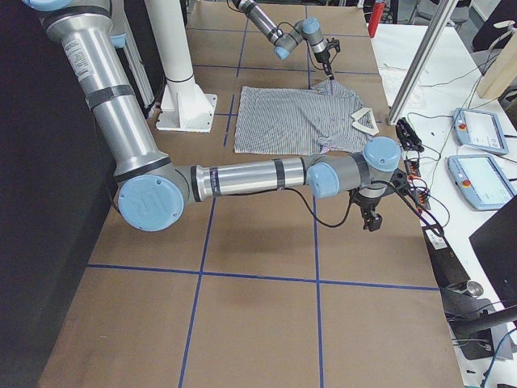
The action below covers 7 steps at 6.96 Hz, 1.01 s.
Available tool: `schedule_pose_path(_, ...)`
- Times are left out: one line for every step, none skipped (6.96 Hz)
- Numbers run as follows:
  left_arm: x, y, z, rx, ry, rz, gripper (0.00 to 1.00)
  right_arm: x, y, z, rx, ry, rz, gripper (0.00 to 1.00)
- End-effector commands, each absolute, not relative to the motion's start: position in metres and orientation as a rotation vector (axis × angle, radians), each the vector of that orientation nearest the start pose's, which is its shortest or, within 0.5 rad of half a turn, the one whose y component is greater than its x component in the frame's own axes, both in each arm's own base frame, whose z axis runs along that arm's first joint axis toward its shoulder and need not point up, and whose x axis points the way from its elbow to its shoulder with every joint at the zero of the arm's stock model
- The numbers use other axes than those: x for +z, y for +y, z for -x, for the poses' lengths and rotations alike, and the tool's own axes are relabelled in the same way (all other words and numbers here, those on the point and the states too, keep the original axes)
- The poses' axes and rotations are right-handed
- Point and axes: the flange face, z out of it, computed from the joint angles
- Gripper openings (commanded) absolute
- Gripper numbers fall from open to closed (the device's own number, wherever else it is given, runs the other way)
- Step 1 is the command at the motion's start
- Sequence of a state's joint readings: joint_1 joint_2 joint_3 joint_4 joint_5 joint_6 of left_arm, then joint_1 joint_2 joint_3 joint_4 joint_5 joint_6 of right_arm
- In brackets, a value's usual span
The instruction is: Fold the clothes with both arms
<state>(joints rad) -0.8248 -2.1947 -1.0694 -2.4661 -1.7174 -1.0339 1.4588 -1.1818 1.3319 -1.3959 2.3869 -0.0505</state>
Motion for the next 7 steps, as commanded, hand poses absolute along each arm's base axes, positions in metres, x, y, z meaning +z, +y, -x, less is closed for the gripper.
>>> schedule_pose_path(0.367, -0.652, -0.442, -0.19, 0.853, -0.511, 0.0, 0.53, -0.668, 0.014, -0.284, -0.82, -0.282, 1.0)
schedule_pose_path(0.331, -0.66, -0.452, -0.206, 0.832, -0.486, 0.0, 0.53, -0.668, 0.014, -0.282, -0.82, -0.281, 1.0)
schedule_pose_path(0.297, -0.664, -0.468, -0.225, 0.805, -0.443, 0.0, 0.53, -0.668, 0.014, -0.282, -0.82, -0.281, 1.0)
schedule_pose_path(0.269, -0.656, -0.499, -0.271, 0.822, -0.392, 0.0, 0.531, -0.667, 0.014, -0.281, -0.82, -0.28, 1.0)
schedule_pose_path(0.249, -0.659, -0.521, -0.291, 0.817, -0.363, 0.0, 0.53, -0.668, 0.014, -0.282, -0.819, -0.282, 1.0)
schedule_pose_path(0.231, -0.656, -0.548, -0.304, 0.822, -0.333, 0.0, 0.53, -0.668, 0.014, -0.282, -0.819, -0.282, 1.0)
schedule_pose_path(0.226, -0.655, -0.557, -0.308, 0.825, -0.325, 0.0, 0.529, -0.668, 0.014, -0.281, -0.819, -0.282, 1.0)
